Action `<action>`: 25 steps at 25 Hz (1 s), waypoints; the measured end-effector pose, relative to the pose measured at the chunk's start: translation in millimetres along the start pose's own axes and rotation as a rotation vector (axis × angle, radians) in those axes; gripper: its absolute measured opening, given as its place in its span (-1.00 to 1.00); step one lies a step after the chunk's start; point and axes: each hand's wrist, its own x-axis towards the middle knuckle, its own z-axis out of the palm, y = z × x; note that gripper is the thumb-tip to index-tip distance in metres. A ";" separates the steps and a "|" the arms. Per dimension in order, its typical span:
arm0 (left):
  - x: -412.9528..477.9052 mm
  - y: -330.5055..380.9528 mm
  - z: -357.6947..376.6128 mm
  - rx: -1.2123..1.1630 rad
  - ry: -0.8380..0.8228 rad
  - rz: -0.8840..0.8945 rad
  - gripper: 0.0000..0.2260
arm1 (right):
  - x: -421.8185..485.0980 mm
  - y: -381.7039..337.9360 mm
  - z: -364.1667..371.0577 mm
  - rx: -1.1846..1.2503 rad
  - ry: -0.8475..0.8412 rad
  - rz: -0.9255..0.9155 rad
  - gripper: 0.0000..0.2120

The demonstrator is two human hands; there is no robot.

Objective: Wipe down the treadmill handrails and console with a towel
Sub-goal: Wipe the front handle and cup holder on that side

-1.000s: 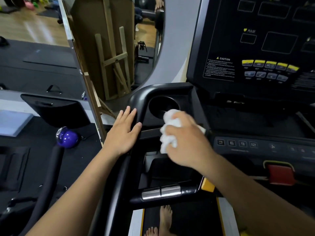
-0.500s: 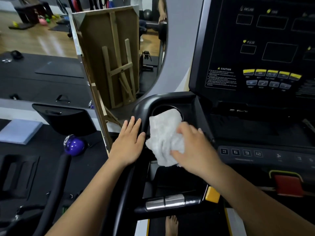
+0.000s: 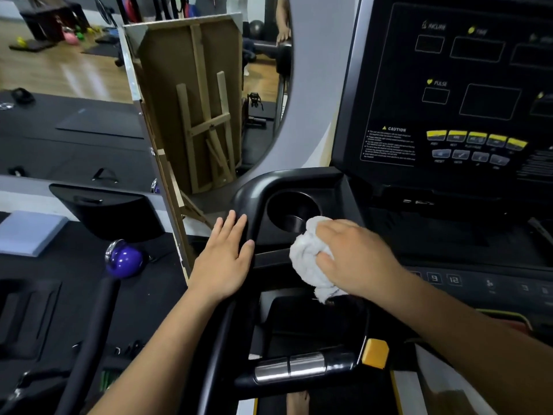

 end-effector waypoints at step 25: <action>-17.6 -11.3 -5.1 -0.078 -0.062 -0.055 -0.56 | 15.7 6.8 15.1 0.013 0.012 -0.159 -0.78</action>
